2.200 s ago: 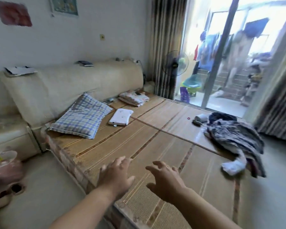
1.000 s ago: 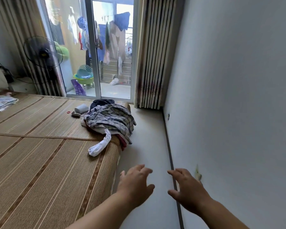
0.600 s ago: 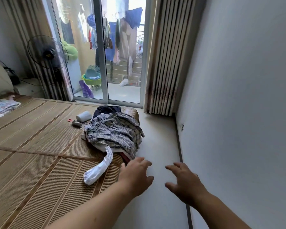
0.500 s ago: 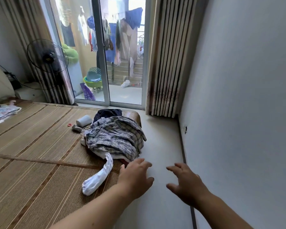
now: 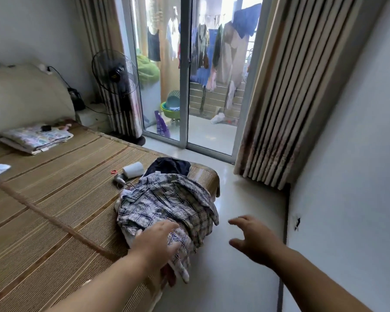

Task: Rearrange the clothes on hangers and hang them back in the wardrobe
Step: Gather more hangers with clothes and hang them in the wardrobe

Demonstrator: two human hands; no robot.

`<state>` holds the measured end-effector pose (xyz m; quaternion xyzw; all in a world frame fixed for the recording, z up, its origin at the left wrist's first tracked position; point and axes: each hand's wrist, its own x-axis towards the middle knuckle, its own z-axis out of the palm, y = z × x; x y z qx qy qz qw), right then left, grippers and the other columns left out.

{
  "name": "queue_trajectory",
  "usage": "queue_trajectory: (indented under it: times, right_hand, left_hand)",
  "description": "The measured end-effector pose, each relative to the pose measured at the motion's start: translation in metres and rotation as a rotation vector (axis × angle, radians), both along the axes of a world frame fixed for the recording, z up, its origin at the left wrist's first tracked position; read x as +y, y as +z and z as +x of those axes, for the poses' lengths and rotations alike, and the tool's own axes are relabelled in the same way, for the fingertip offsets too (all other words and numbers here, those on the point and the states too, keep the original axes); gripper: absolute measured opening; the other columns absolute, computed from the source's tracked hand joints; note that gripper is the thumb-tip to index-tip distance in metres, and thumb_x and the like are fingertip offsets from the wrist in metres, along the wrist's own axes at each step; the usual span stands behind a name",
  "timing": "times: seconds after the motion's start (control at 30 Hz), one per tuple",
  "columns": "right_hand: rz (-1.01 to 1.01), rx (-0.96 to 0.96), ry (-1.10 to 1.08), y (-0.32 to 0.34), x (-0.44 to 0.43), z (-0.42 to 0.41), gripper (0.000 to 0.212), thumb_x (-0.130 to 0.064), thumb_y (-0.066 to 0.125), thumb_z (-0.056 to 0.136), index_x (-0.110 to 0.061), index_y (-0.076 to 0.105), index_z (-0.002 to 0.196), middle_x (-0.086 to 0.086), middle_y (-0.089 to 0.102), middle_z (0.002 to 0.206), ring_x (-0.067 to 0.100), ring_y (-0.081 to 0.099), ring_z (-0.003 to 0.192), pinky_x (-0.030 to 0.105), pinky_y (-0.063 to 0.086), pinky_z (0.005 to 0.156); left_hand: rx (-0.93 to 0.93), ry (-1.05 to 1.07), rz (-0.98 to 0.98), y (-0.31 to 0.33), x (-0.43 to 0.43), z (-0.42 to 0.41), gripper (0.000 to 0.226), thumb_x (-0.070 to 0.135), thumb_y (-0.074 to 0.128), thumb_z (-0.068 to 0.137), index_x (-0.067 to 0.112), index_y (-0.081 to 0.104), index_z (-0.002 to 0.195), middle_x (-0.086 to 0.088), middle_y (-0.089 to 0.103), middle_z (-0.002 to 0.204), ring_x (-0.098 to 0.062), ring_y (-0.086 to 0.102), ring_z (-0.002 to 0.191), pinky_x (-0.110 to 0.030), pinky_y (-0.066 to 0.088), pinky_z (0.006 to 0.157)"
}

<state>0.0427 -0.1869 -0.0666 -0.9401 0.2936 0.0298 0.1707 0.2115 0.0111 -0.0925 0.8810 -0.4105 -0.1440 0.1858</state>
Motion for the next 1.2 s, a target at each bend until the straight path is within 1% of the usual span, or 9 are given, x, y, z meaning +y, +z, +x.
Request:
queue_trajectory:
  times: [0.2, 0.33, 0.4, 0.5, 0.67, 0.77, 0.9, 1.1, 1.2]
  right_hand:
    - [0.058, 0.002, 0.153, -0.02, -0.07, 0.097, 0.055, -0.044, 0.061, 0.083, -0.037, 0.043, 0.135, -0.004, 0.032, 0.147, 0.017, 0.039, 0.131, 0.038, 0.035, 0.108]
    - [0.088, 0.081, 0.302, -0.049, -0.102, 0.176, 0.054, -0.043, 0.061, 0.084, -0.039, 0.043, 0.134, -0.007, 0.033, 0.147, 0.018, 0.042, 0.129, 0.036, 0.037, 0.107]
    - [0.053, 0.102, 0.345, -0.055, -0.125, 0.219, 0.052, -0.044, 0.06, 0.084, -0.04, 0.043, 0.133, -0.008, 0.035, 0.145, 0.016, 0.043, 0.128, 0.034, 0.039, 0.104]
    - [0.009, 0.13, 0.354, -0.057, -0.162, 0.293, 0.05, -0.045, 0.057, 0.085, -0.041, 0.043, 0.133, -0.009, 0.04, 0.142, 0.015, 0.045, 0.126, 0.034, 0.042, 0.101]
    - [0.023, 0.134, 0.428, -0.059, -0.191, 0.404, 0.052, -0.045, 0.056, 0.086, -0.038, 0.042, 0.136, -0.008, 0.042, 0.142, 0.016, 0.047, 0.124, 0.038, 0.042, 0.102]
    - [0.019, 0.154, 0.516, -0.068, -0.2, 0.463, 0.053, -0.043, 0.059, 0.086, -0.035, 0.043, 0.136, -0.005, 0.039, 0.143, 0.017, 0.047, 0.124, 0.036, 0.042, 0.104]
    - [0.008, 0.185, 0.643, -0.084, -0.216, 0.547, 0.053, -0.044, 0.06, 0.085, -0.037, 0.044, 0.134, -0.002, 0.037, 0.144, 0.019, 0.048, 0.124, 0.038, 0.044, 0.101]
    - [0.046, 0.299, 0.888, -0.112, -0.251, 0.667, 0.058, -0.045, 0.061, 0.083, -0.037, 0.04, 0.137, -0.003, 0.033, 0.147, 0.021, 0.046, 0.127, 0.038, 0.041, 0.103]
    - [0.0, 0.364, 1.015, -0.13, -0.263, 0.717, 0.061, -0.044, 0.06, 0.085, -0.037, 0.035, 0.14, -0.004, 0.033, 0.147, 0.022, 0.045, 0.127, 0.037, 0.041, 0.102]
  left_hand:
    - [0.027, 0.181, 0.041, -0.016, -0.047, 0.055, 0.047, 0.044, 0.051, 0.089, 0.038, 0.041, 0.134, 0.013, 0.039, 0.142, -0.006, 0.042, 0.125, -0.038, 0.038, 0.106]
    - [0.067, 0.246, 0.049, -0.039, -0.085, 0.121, 0.044, 0.043, 0.052, 0.089, 0.038, 0.043, 0.131, 0.014, 0.044, 0.135, -0.006, 0.053, 0.108, -0.028, 0.048, 0.089]
    - [0.092, 0.266, 0.032, -0.048, -0.107, 0.162, 0.042, 0.041, 0.053, 0.088, 0.037, 0.045, 0.129, 0.012, 0.045, 0.135, -0.007, 0.056, 0.105, -0.025, 0.049, 0.085]
    - [0.108, 0.307, 0.044, -0.057, -0.137, 0.23, 0.047, 0.042, 0.051, 0.087, 0.036, 0.043, 0.132, 0.01, 0.044, 0.14, -0.009, 0.051, 0.115, -0.033, 0.048, 0.093]
    - [0.132, 0.381, 0.062, -0.059, -0.164, 0.318, 0.047, 0.045, 0.052, 0.087, 0.036, 0.044, 0.133, 0.01, 0.042, 0.141, -0.012, 0.047, 0.121, -0.038, 0.044, 0.099]
    - [0.149, 0.451, 0.091, -0.065, -0.167, 0.359, 0.049, 0.042, 0.052, 0.085, 0.036, 0.045, 0.133, 0.005, 0.041, 0.144, -0.015, 0.042, 0.128, -0.044, 0.033, 0.11]
    - [0.195, 0.584, 0.116, -0.075, -0.171, 0.403, 0.053, 0.044, 0.053, 0.082, 0.034, 0.045, 0.134, 0.003, 0.04, 0.144, -0.017, 0.044, 0.126, -0.037, 0.039, 0.105]
    - [0.263, 0.856, 0.073, -0.091, -0.21, 0.458, 0.055, 0.045, 0.053, 0.081, 0.034, 0.046, 0.135, 0.003, 0.037, 0.148, -0.016, 0.042, 0.13, -0.028, 0.037, 0.105]
    - [0.301, 0.954, 0.038, -0.101, -0.235, 0.48, 0.053, 0.036, 0.056, 0.087, 0.031, 0.044, 0.138, 0.003, 0.035, 0.149, -0.015, 0.037, 0.133, -0.027, 0.035, 0.106]
